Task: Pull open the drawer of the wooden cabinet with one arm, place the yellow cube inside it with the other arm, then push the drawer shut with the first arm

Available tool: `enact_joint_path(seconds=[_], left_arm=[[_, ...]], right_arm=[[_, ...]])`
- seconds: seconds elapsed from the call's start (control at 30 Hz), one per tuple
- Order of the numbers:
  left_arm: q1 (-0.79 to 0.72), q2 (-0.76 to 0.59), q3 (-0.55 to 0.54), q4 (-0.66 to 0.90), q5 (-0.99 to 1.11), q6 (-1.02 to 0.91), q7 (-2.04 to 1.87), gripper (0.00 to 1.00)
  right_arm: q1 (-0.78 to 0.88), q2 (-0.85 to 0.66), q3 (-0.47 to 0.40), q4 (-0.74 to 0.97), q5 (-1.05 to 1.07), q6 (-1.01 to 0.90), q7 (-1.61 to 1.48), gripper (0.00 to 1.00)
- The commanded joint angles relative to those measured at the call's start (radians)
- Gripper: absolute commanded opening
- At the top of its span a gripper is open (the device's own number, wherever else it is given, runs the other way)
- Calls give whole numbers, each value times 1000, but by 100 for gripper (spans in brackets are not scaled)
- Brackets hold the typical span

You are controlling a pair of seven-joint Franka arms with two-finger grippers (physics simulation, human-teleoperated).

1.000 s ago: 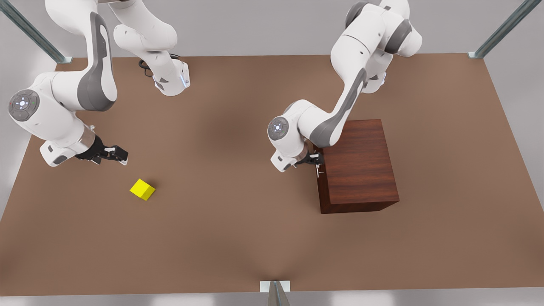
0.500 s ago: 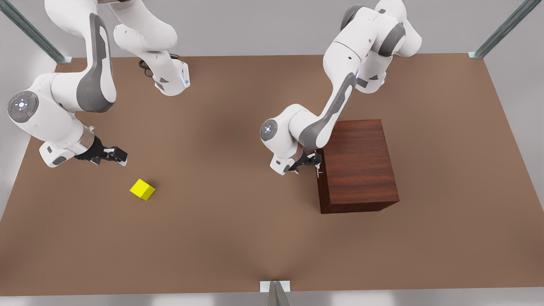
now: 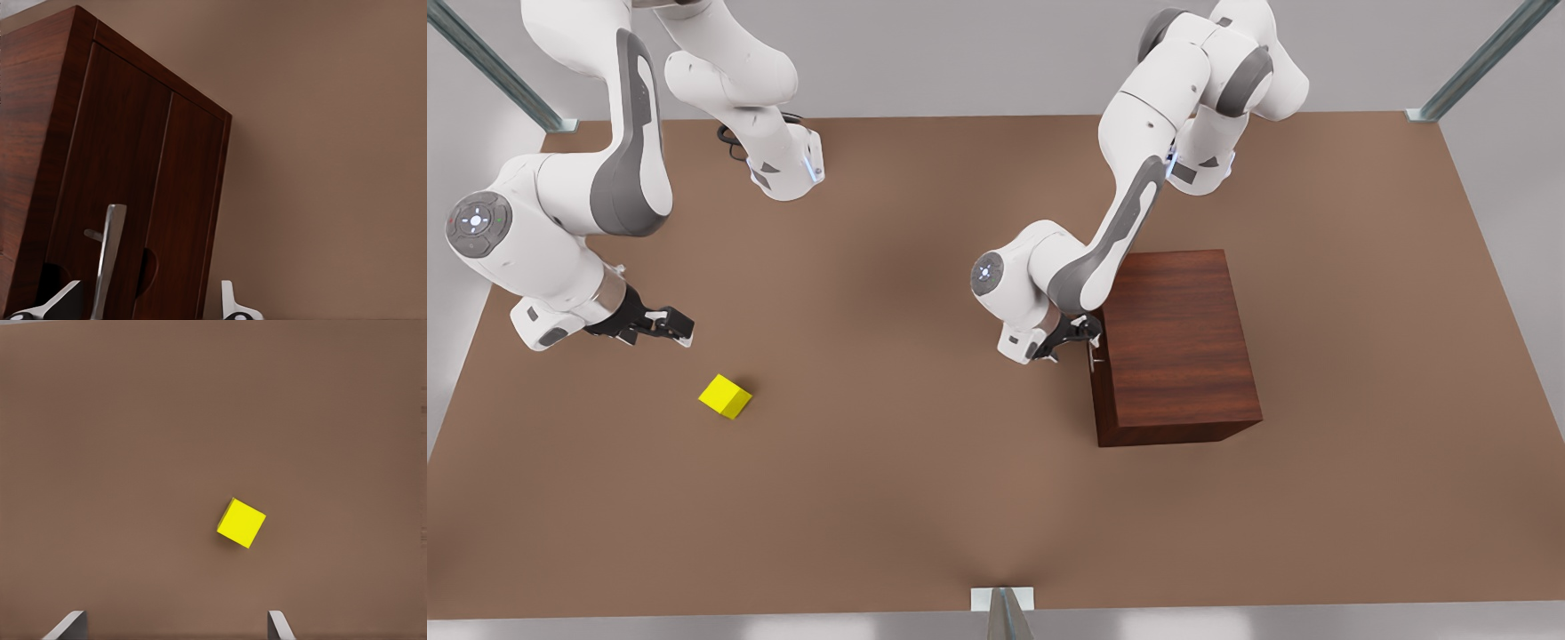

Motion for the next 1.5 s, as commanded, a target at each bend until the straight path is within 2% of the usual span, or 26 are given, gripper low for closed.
enact_joint_path(seconds=[0.0,0.33,1.47], left_arm=[[0,1,0,-1,3,9,-120,100],[11,2,-3,-1,-27,65,-84,100],[-3,18,-10,55,-122,64,35,100]], right_arm=[[2,-1,0,0,0,0,1,100],[2,-1,0,0,0,0,-1,100],[2,5,0,4,0,0,-1,100]])
